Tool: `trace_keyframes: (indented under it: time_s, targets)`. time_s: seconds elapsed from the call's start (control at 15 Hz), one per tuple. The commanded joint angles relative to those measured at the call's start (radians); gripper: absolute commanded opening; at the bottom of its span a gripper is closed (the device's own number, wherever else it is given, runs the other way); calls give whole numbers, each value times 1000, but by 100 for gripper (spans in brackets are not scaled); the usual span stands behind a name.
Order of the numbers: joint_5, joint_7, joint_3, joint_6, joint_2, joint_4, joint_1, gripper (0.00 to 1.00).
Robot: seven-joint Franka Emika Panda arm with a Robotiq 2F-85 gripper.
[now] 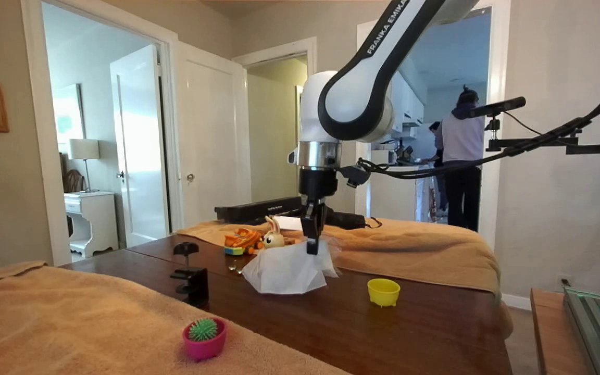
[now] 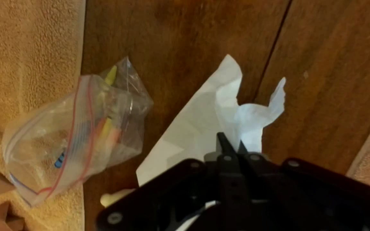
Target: Use the napkin to wipe the table.
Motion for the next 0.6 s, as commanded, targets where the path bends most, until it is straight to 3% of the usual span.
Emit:
trace_keyframes:
  time_s: [0.0,0.53]
  targets:
    - [31,-23,44,11,-91,-18,23,0]
    - [150,-97,107,6,-153,-18,97,0]
